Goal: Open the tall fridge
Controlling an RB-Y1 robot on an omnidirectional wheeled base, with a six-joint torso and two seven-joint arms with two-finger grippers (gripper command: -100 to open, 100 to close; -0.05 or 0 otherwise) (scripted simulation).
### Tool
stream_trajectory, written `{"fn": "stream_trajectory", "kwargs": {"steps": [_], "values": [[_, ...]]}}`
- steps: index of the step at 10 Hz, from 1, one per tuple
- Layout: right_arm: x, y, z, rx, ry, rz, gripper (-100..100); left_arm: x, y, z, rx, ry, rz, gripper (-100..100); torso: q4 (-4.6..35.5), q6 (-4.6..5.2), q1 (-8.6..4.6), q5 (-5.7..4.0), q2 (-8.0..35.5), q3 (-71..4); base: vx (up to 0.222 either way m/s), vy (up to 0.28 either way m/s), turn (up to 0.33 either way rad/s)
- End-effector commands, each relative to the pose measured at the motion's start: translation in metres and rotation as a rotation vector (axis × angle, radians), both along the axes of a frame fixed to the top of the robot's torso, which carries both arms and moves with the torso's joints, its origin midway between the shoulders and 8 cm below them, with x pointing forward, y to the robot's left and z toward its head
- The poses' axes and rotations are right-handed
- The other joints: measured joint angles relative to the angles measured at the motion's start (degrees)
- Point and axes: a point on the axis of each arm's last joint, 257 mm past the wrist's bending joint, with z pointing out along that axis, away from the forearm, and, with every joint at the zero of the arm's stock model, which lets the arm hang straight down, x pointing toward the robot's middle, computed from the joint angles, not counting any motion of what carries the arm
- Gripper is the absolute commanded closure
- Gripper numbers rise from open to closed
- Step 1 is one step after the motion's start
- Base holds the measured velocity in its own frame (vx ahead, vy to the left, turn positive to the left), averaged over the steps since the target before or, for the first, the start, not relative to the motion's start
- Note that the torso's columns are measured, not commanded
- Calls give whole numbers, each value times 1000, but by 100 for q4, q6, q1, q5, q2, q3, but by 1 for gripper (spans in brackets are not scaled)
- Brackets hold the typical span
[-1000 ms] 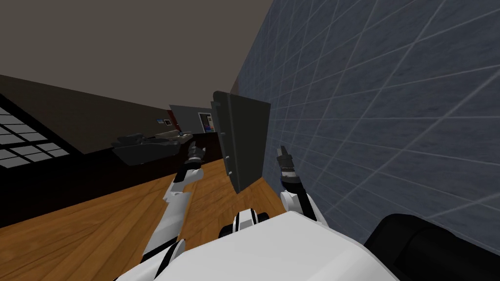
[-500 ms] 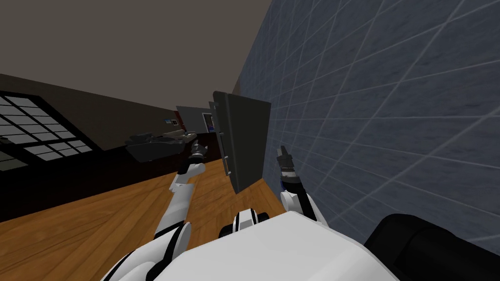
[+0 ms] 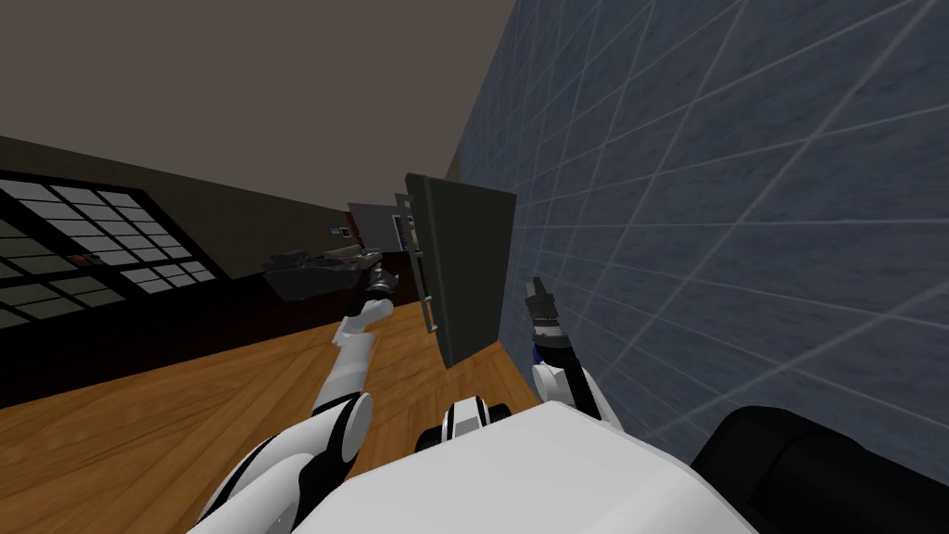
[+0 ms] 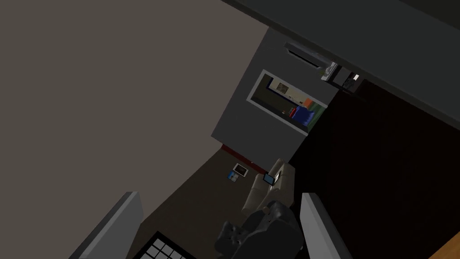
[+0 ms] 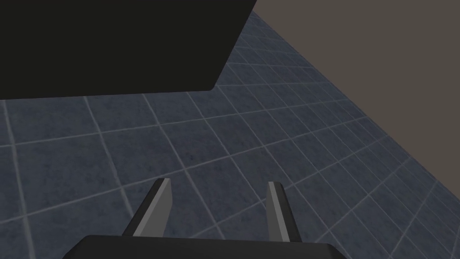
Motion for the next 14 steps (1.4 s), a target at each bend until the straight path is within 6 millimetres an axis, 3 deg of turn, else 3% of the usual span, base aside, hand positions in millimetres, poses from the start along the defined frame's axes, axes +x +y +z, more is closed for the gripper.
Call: {"fn": "stream_trajectory", "kwargs": {"steps": [1, 6, 14], "values": [[0, 0, 0, 0, 0, 0, 0, 18, -6, 2, -47, 37, -27, -100, 1, 3, 4, 0, 1, 1, -8, -92, 116], [0, 0, 0, 0, 0, 0, 0, 49, -23, 2, -138, 115, -84, -100, -1, 0, 2, 0, -4, -3, -1, -99, 113], [0, 0, 0, 0, 0, 0, 0, 83, -57, 22, -237, 196, -174, -100, 5, 31, -37, -15, 8, 6, -7, -87, 89]]}}
